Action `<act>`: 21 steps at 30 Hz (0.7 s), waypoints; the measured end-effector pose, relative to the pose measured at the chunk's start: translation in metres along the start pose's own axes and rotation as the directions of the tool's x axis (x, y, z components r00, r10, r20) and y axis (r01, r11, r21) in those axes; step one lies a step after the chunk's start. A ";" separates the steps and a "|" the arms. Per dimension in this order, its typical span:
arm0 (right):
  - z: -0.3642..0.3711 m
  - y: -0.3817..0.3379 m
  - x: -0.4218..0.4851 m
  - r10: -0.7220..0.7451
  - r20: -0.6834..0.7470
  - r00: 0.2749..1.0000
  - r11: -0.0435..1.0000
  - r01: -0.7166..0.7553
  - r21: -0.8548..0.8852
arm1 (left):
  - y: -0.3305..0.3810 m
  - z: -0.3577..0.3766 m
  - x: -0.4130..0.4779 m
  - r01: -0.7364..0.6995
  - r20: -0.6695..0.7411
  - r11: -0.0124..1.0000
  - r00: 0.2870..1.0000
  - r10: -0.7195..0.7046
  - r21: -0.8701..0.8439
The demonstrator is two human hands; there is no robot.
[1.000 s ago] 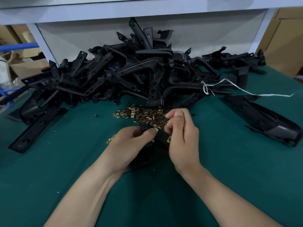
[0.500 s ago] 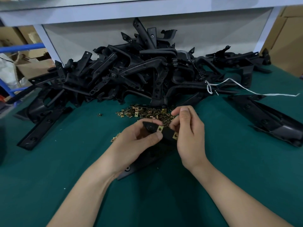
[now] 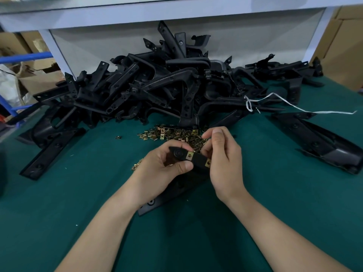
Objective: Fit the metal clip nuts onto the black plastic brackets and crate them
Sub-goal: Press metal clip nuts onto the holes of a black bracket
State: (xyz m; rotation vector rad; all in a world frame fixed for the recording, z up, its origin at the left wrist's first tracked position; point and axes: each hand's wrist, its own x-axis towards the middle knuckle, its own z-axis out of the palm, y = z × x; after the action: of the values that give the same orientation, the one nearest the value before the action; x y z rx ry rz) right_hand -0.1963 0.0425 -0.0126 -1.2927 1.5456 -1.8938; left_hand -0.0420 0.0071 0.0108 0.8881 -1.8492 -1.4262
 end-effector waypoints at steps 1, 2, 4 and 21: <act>0.000 0.000 0.000 -0.001 0.000 1.000 1.000 0.001 0.001 | 0.000 0.000 0.000 -0.002 -0.004 1.000 1.000 0.002 0.007; 0.000 0.001 0.000 -0.002 0.000 1.000 1.000 0.002 0.004 | 0.000 0.001 0.000 -0.005 -0.009 1.000 1.000 0.005 0.015; 0.000 0.001 0.000 -0.005 -0.005 1.000 1.000 0.005 0.015 | -0.001 0.002 -0.002 -0.011 -0.027 0.999 1.000 0.012 0.037; -0.003 -0.003 -0.002 -0.025 0.031 0.999 0.999 0.024 0.036 | 0.008 0.003 -0.011 -0.203 -0.215 0.960 0.946 0.243 0.193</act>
State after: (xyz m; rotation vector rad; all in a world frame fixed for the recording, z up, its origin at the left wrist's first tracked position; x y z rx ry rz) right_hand -0.1973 0.0468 -0.0104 -1.3252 1.4802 -1.8986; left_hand -0.0392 0.0194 0.0170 0.8567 -1.8402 -0.9913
